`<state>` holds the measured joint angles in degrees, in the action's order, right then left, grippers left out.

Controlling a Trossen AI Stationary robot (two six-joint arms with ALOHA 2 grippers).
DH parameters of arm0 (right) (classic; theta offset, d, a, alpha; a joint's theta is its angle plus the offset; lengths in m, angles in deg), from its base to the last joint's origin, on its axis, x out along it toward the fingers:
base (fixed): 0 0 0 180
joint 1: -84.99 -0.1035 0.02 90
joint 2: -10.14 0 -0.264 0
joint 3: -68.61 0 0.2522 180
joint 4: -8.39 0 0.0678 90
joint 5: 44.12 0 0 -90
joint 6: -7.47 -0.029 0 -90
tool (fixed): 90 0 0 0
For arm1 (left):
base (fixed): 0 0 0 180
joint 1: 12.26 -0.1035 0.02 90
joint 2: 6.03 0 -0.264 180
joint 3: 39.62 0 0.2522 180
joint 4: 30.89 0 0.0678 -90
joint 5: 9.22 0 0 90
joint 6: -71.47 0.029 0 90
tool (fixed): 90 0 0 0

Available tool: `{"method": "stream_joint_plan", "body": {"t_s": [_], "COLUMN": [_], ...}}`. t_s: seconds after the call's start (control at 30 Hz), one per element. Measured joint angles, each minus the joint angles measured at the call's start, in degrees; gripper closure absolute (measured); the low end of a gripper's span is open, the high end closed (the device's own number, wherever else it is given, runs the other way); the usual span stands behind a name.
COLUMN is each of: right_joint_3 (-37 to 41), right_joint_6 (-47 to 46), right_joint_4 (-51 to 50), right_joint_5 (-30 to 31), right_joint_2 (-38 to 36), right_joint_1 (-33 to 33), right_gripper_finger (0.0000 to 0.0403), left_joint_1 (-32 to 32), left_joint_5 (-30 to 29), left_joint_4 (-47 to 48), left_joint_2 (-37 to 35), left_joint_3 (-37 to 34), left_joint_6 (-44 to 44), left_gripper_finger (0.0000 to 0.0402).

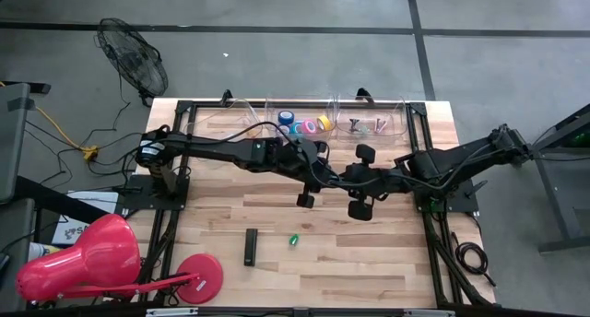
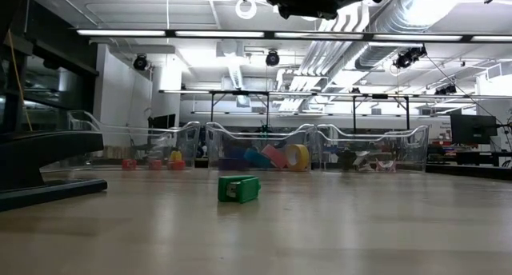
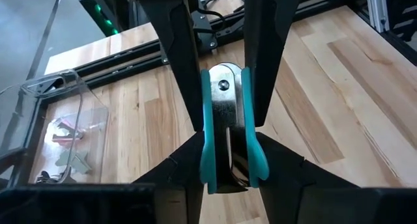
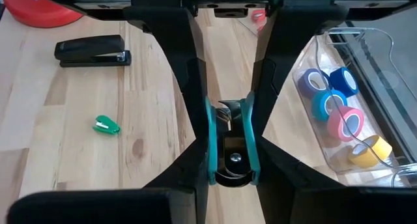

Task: Pick and place Stapler, Stapler remover, tape
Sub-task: Put the blue staple remover into the right transparent bin

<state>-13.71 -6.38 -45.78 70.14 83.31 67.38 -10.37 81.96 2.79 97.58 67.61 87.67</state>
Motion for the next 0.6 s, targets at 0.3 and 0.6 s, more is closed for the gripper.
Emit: {"method": "stream_joint_plan", "body": {"t_s": [0.3,0.6], "right_joint_3": [-0.02,-0.07], "right_joint_6": [0.35,-0.24], "right_joint_4": [-0.32,-2.99], "right_joint_5": [-0.69,-3.13], "right_joint_2": [0.00,0.00], "right_joint_1": [0.21,3.77], "right_gripper_finger": [0.0319,0.0319], "left_joint_1": [0.00,0.00], "left_joint_5": [-0.34,-8.80], "left_joint_4": [0.03,1.50], "left_joint_2": [0.02,0.04], "left_joint_3": [0.00,0.00], "left_joint_6": [0.20,0.38], "left_gripper_finger": [0.0283,0.0277]}}
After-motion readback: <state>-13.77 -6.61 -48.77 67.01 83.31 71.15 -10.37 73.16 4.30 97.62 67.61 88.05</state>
